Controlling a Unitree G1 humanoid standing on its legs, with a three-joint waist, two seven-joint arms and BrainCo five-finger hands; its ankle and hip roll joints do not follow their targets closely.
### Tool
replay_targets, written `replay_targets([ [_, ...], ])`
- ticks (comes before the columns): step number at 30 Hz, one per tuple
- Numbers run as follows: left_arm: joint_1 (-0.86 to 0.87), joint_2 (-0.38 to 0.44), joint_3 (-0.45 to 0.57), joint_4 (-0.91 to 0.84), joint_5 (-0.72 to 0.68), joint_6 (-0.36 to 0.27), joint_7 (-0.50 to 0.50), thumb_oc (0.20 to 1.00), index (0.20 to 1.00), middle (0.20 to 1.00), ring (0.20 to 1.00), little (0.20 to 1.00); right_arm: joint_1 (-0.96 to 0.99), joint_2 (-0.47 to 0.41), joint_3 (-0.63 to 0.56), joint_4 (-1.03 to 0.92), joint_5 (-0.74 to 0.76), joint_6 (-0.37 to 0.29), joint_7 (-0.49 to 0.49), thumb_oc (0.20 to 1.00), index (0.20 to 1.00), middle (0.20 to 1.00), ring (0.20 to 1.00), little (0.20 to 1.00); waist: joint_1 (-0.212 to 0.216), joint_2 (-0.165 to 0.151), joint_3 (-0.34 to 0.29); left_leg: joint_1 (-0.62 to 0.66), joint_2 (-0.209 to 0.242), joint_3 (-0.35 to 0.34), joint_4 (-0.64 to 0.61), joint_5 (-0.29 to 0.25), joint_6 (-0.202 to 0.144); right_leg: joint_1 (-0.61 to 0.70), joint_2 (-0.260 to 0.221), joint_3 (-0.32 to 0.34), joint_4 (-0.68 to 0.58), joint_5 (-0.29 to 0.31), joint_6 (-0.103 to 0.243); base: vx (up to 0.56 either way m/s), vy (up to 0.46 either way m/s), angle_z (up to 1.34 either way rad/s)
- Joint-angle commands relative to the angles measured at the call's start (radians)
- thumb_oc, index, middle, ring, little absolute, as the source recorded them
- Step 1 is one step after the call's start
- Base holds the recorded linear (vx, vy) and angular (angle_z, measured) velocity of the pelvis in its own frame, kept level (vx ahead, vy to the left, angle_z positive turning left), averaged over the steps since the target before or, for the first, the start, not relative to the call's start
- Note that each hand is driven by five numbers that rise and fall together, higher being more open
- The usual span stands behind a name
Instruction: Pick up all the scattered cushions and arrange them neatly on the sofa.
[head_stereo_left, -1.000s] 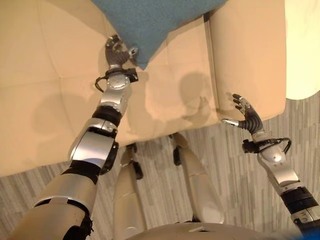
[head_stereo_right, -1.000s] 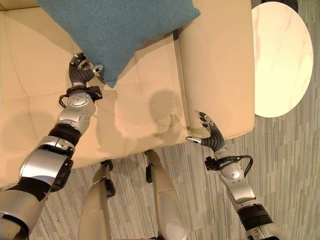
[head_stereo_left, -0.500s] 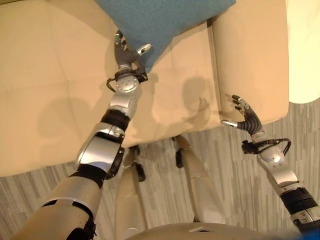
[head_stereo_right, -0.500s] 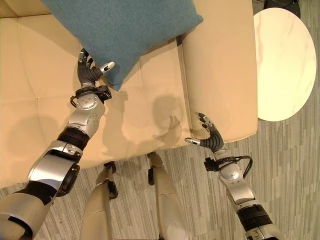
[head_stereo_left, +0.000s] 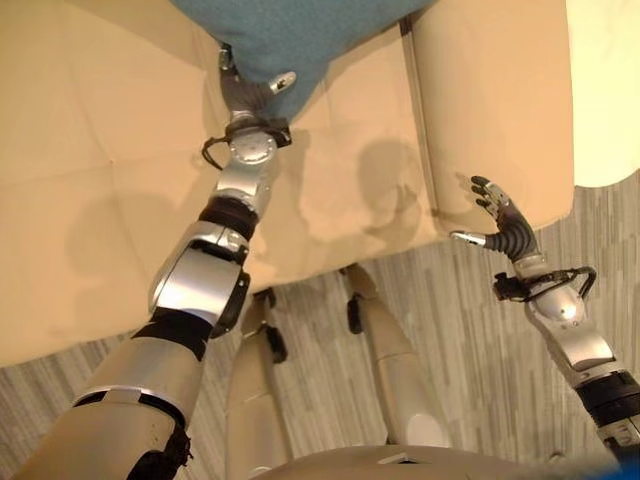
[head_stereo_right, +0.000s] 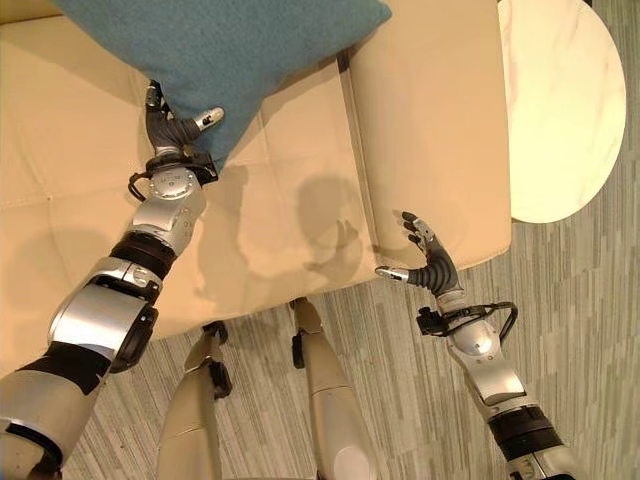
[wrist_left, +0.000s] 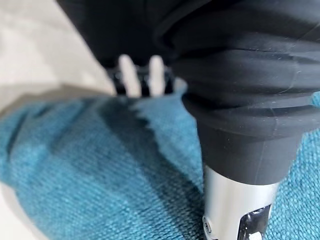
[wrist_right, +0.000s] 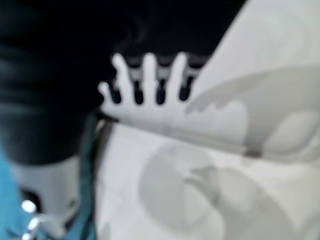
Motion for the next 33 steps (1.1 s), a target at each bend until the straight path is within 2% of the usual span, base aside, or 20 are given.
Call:
replay_targets([
  [1, -0.108, -0.018, -0.001, 0.018, -0.045, -0.016, -0.018, 1.000, 1.000, 1.000, 1.000, 1.000, -0.007, -0.046, -0.067, -0.061, 0.052, -0.066, -0.010, 1.000, 1.000, 1.000, 1.000, 1.000, -0.032, -0.002, 0.036, -0.025, 0.018, -0.156, 0.013, -0.032, -0.016, 0.013, 0.027, 0.034, -0.030, 0.007, 0.089, 0.00, 0.000, 0.00],
  [3, -0.107, -0.019, 0.003, -0.001, -0.058, -0.027, -0.015, 0.200, 0.200, 0.200, 0.200, 0.200, -0.001, -0.049, -0.082, -0.069, 0.071, -0.074, -0.012, 1.000, 1.000, 1.000, 1.000, 1.000, -0.034, 0.004, 0.034, -0.037, 0.015, -0.159, 0.008, -0.027, -0.018, 0.003, 0.027, 0.032, -0.033, 0.008, 0.087, 0.00, 0.000, 0.00],
  [9, -0.082, -0.006, 0.016, -0.052, -0.080, -0.051, -0.009, 0.200, 0.200, 0.200, 0.200, 0.200, 0.016, -0.043, -0.098, -0.083, 0.077, -0.082, -0.016, 1.000, 1.000, 1.000, 1.000, 1.000, -0.027, 0.019, 0.030, -0.044, 0.014, -0.163, -0.013, -0.014, -0.022, -0.012, 0.028, 0.028, -0.033, 0.004, 0.086, 0.00, 0.000, 0.00],
  [10, -0.063, 0.001, 0.033, -0.086, -0.122, -0.072, -0.011, 0.200, 0.200, 0.200, 0.200, 0.200, 0.025, -0.040, -0.103, -0.083, 0.078, -0.085, -0.017, 1.000, 1.000, 1.000, 1.000, 1.000, -0.024, 0.025, 0.025, -0.046, 0.013, -0.165, -0.021, -0.011, -0.023, -0.015, 0.028, 0.026, -0.034, 0.003, 0.086, 0.00, 0.000, 0.00],
  [14, -0.050, 0.042, 0.032, -0.141, -0.105, -0.082, -0.003, 0.200, 0.200, 0.200, 0.200, 0.200, 0.048, -0.041, -0.119, -0.095, 0.076, -0.090, -0.017, 1.000, 1.000, 1.000, 1.000, 1.000, -0.018, 0.034, 0.020, -0.052, 0.010, -0.167, -0.022, -0.009, -0.023, -0.021, 0.026, 0.023, -0.032, 0.001, 0.086, 0.00, 0.000, 0.00],
  [18, -0.065, 0.146, -0.017, -0.177, -0.021, -0.068, -0.009, 0.200, 0.200, 0.200, 0.200, 0.200, 0.079, -0.046, -0.141, -0.100, 0.088, -0.097, 0.001, 1.000, 1.000, 1.000, 1.000, 1.000, -0.009, 0.054, 0.009, -0.058, 0.008, -0.171, -0.029, -0.006, -0.023, -0.024, 0.021, 0.017, -0.031, 0.000, 0.086, 0.00, 0.000, 0.00],
  [20, -0.064, 0.160, -0.022, -0.179, -0.007, -0.065, -0.008, 0.200, 0.200, 0.200, 0.200, 0.200, 0.080, -0.048, -0.144, -0.099, 0.087, -0.098, 0.004, 1.000, 1.000, 1.000, 1.000, 1.000, -0.007, 0.056, 0.007, -0.059, 0.007, -0.172, -0.030, -0.005, -0.023, -0.025, 0.020, 0.016, -0.032, 0.001, 0.087, 0.00, 0.000, 0.00],
  [21, -0.076, 0.206, -0.045, -0.177, 0.038, -0.053, -0.010, 0.200, 0.200, 0.200, 0.200, 0.200, 0.086, -0.056, -0.150, -0.099, 0.088, -0.101, 0.014, 1.000, 1.000, 1.000, 1.000, 1.000, -0.004, 0.061, 0.001, -0.061, 0.008, -0.171, -0.033, -0.004, -0.024, -0.026, 0.019, 0.016, -0.034, 0.002, 0.088, 0.00, 0.000, 0.00],
  [24, -0.094, 0.248, -0.067, -0.174, 0.078, -0.044, -0.008, 0.200, 0.200, 0.200, 0.200, 0.200, 0.090, -0.064, -0.154, -0.099, 0.091, -0.103, 0.024, 1.000, 1.000, 1.000, 1.000, 1.000, -0.001, 0.065, -0.004, -0.065, 0.008, -0.171, -0.034, -0.003, -0.024, -0.029, 0.018, 0.016, -0.037, 0.004, 0.088, 0.00, 0.000, 0.00],
  [25, -0.105, 0.302, -0.099, -0.182, 0.132, -0.033, -0.012, 0.200, 0.200, 0.200, 0.200, 0.200, 0.101, -0.068, -0.165, -0.104, 0.099, -0.107, 0.036, 1.000, 1.000, 1.000, 1.000, 1.000, 0.002, 0.070, -0.006, -0.068, 0.007, -0.170, -0.034, -0.002, -0.023, -0.030, 0.016, 0.014, -0.038, 0.005, 0.089, 0.00, 0.000, 0.00],
  [27, -0.112, 0.349, -0.127, -0.194, 0.196, -0.021, -0.010, 0.200, 0.200, 0.200, 0.200, 0.200, 0.116, -0.077, -0.180, -0.112, 0.110, -0.113, 0.053, 1.000, 1.000, 1.000, 1.000, 1.000, 0.005, 0.074, -0.008, -0.071, 0.006, -0.169, -0.032, -0.002, -0.023, -0.031, 0.015, 0.014, -0.040, 0.005, 0.089, 0.00, 0.000, 0.00],
  [30, -0.117, 0.364, -0.126, -0.177, 0.207, -0.019, -0.010, 0.200, 0.200, 0.200, 0.200, 0.200, 0.126, -0.082, -0.183, -0.114, 0.110, -0.115, 0.062, 1.000, 1.000, 1.000, 1.000, 1.000, 0.008, 0.077, -0.010, -0.073, 0.005, -0.170, -0.033, -0.001, -0.023, -0.030, 0.014, 0.014, -0.041, 0.005, 0.090, 0.00, 0.000, 0.00],
  [33, -0.128, 0.418, -0.136, -0.160, 0.225, -0.016, -0.010, 0.200, 0.200, 0.200, 0.200, 0.200, 0.143, -0.096, -0.199, -0.118, 0.122, -0.120, 0.080, 1.000, 1.000, 1.000, 1.000, 1.000, 0.011, 0.081, -0.014, -0.078, 0.005, -0.172, -0.032, 0.001, -0.024, -0.032, 0.010, 0.013, -0.043, 0.007, 0.092, 0.00, 0.000, 0.00],
])
